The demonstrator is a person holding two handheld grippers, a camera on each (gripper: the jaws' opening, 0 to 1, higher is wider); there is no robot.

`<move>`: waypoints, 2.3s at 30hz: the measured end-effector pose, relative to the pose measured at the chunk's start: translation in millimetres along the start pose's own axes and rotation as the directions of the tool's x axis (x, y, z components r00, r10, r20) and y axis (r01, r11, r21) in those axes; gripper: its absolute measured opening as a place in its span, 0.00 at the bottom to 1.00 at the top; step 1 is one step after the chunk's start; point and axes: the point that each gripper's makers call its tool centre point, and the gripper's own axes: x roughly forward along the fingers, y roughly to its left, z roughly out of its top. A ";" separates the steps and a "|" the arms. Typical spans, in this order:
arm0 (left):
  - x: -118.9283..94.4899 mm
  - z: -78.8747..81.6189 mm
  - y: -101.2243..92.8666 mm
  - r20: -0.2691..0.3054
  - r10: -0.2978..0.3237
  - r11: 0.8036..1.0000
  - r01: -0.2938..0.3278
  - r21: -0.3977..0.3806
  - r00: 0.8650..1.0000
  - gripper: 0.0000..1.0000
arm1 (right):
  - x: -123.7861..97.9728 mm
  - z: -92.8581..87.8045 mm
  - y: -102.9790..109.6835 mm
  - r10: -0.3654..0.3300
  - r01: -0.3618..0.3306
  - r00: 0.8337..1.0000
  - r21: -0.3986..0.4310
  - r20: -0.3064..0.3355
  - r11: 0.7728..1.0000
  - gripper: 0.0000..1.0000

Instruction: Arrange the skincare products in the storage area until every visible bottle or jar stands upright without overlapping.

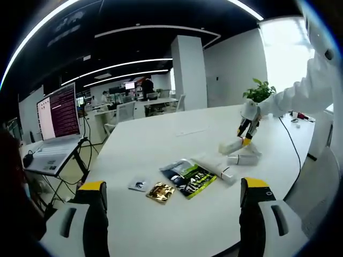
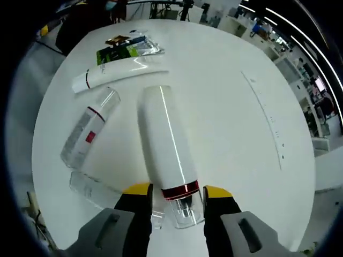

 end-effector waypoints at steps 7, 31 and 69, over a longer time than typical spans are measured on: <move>0.2 -3.3 -0.3 -0.016 -0.005 1.000 0.005 0.006 1.000 0.97 | 9.3 -3.1 -9.3 0.058 -0.059 0.998 -0.032 -0.009 0.998 0.29; 16.0 -6.7 -17.7 -0.049 -0.078 0.996 0.080 0.040 0.996 0.96 | 8.1 3.2 13.4 0.209 -0.213 0.977 -0.103 -0.051 0.972 0.21; 73.8 22.3 -66.0 -0.123 -0.333 0.836 0.353 0.421 0.935 0.85 | -36.5 18.5 5.4 -0.429 0.383 0.903 -0.504 0.028 0.774 0.19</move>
